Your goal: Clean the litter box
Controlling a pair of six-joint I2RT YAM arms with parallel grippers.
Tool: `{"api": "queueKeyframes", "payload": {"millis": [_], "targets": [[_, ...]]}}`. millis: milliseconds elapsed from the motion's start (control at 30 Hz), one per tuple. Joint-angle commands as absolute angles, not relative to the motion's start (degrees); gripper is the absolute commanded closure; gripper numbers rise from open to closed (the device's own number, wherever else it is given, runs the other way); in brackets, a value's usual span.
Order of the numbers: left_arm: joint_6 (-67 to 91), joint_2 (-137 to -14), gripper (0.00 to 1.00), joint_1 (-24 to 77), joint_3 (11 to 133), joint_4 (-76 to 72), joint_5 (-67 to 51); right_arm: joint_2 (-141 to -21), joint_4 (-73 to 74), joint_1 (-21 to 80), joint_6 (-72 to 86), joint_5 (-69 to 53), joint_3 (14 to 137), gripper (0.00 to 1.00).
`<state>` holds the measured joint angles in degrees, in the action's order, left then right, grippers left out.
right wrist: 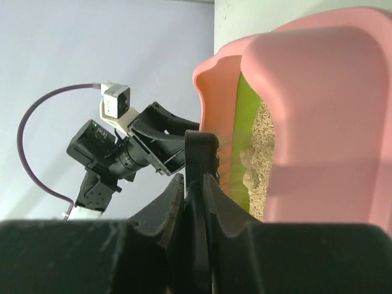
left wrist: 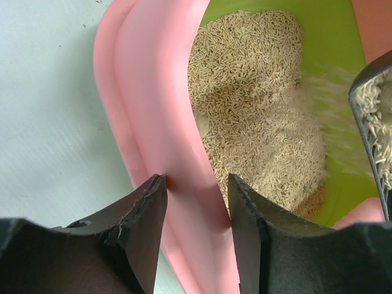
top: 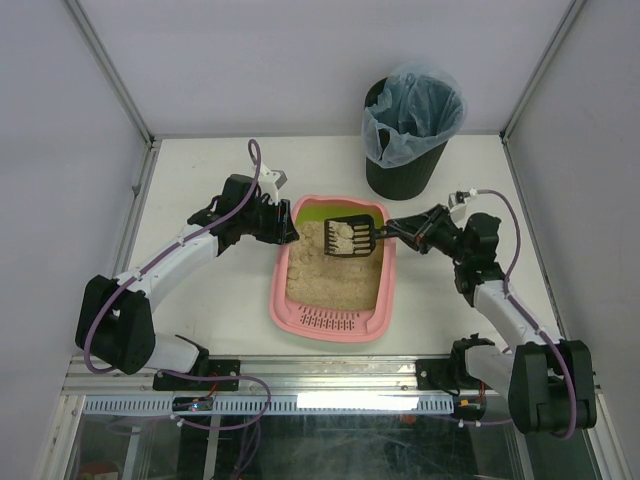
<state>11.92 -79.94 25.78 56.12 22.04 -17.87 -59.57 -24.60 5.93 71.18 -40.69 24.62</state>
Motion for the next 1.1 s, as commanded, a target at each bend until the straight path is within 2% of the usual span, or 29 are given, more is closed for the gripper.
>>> {"api": "queueKeyframes", "payload": {"millis": [0, 133, 233, 300, 367, 433, 500, 567, 667, 767, 833, 900, 1000, 1067], "targets": [[9.94, -79.61, 0.55, 25.66, 58.29, 21.11, -17.32, -62.98, -29.85, 8.76, 70.01, -46.41, 29.34, 1.0], [10.04, -79.82, 0.55, 25.69, 58.38, 21.21, -17.62, -59.38, -28.93, 5.37, 73.42, -39.36, 24.9, 1.0], [9.82, -79.7, 0.55, 25.67, 58.36, 21.18, -16.96, -62.57, -26.02, 10.28, 66.21, -46.45, 31.85, 1.0], [9.82, -79.88, 0.55, 25.63, 58.53, 21.31, -16.79, -61.0, -20.7, 9.32, 64.76, -42.39, 31.92, 1.0], [9.82, -79.86, 0.55, 25.69, 58.47, 21.44, -16.95, -57.82, -21.59, 6.64, 68.49, -37.1, 28.19, 1.0], [9.76, -79.58, 0.55, 25.68, 58.22, 21.45, -16.76, -59.31, -26.28, 8.3, 68.27, -41.49, 29.56, 1.0], [9.74, -79.66, 0.55, 25.66, 58.49, 21.45, -16.6, -63.18, -21.81, 11.74, 62.39, -45.61, 34.52, 1.0], [9.77, -79.97, 0.55, 25.69, 58.76, 21.52, -17.05, -61.37, -17.21, 9.54, 63.75, -39.99, 33.03, 1.0], [9.72, -79.63, 0.55, 25.66, 58.2, 21.62, -17.12, -61.35, -28.51, 8.45, 70.14, -40.16, 27.3, 1.0], [9.57, -79.58, 0.54, 25.66, 58.54, 21.61, -16.86, -65.85, -27.54, 11.59, 66.49, -47.59, 31.89, 1.0], [9.58, -79.73, 0.54, 25.67, 58.62, 21.7, -17.25, -63.0, -25.68, 8.8, 69.2, -40.5, 28.54, 1.0], [9.58, -79.57, 0.54, 25.71, 58.34, 21.72, -17.36, -61.59, -27.25, 8.12, 69.08, -40.6, 28.51, 1.0], [9.47, -79.65, 0.54, 25.72, 58.51, 21.7, -17.01, -65.08, -20.86, 13.34, 60.8, -47.61, 36.87, 1.0], [9.57, -80.02, 0.54, 25.71, 58.83, 21.77, -17.24, -62.58, -14.66, 12.15, 59.42, -41.18, 37.06, 1.0]]}}
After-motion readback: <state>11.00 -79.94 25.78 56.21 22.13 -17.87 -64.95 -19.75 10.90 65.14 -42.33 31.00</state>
